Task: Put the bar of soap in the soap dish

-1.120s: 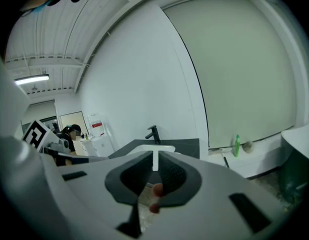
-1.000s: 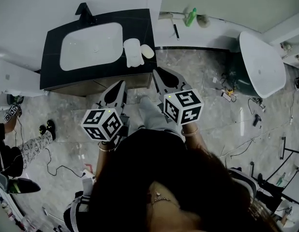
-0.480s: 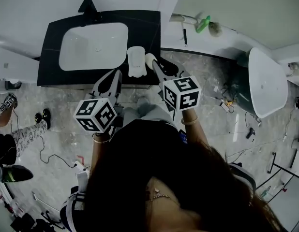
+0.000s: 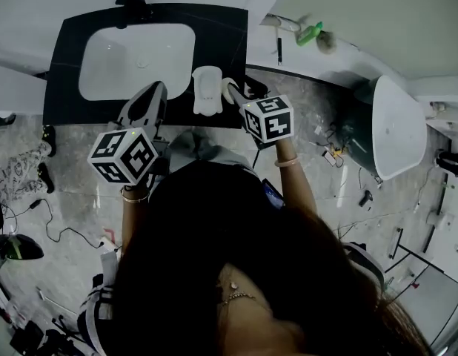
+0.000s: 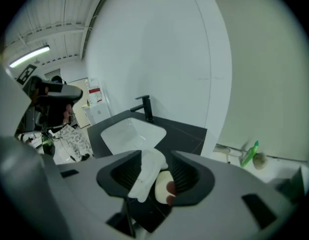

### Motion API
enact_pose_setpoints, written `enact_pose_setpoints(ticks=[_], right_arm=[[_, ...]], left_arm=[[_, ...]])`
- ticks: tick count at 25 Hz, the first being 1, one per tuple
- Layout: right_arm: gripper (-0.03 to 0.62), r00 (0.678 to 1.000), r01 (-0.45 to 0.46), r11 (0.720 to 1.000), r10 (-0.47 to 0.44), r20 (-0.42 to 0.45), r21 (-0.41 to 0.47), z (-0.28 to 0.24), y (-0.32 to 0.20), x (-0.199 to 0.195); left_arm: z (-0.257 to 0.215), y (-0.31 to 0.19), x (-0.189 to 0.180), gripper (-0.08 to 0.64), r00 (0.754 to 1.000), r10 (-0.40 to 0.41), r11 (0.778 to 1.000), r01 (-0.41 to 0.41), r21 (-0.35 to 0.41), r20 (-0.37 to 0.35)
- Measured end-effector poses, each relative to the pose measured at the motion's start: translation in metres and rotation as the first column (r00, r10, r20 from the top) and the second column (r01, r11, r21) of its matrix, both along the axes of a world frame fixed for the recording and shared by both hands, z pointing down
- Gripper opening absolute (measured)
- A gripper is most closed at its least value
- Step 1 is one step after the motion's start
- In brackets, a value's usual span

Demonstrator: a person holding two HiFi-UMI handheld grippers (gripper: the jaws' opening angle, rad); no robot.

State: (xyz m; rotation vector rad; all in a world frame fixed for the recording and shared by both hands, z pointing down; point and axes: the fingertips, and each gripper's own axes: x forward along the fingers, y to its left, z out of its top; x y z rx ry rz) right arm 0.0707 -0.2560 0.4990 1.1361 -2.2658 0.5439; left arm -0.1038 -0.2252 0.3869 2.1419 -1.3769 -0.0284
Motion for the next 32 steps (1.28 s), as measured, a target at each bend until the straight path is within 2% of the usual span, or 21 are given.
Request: enact_pose_setpoints(ticks=[8,15,21,28,32], right_arm=[[0.184,0.995,-0.012,0.985,-0.004,-0.095,-0.175,0.070,-0.017,0.010],[0.250,0.982,0.049,0.940,-0.107,-0.156,-0.337,0.121,-0.011,0.008],[0.258,0.964,0.050,0.927,-0.142,-0.225,-0.371,0.141,-0.014,0.011],[0.267,0.955,0.041,0.903,-0.161,-0.248,-0.427,0.157,-0.011,0.006],[0.272,0.958,0.001,0.907,-0.122,-0.260,-0.422,0.164,-0.009,0.008]], left_arm=[[0.006,-0.021,-0.033,-0.005,0.999,-0.041,0.999,0.041,-0.008,-0.019],[0.016,-0.022,-0.045,-0.005,0.997,-0.069,0.997,0.068,-0.040,-0.033],[0.020,-0.022,-0.050,-0.005,0.996,-0.080,0.996,0.078,-0.052,-0.034],[0.024,-0.025,-0.051,-0.005,0.997,-0.073,0.995,0.070,-0.067,-0.035],[0.025,-0.024,-0.049,-0.005,0.997,-0.065,0.995,0.062,-0.073,-0.036]])
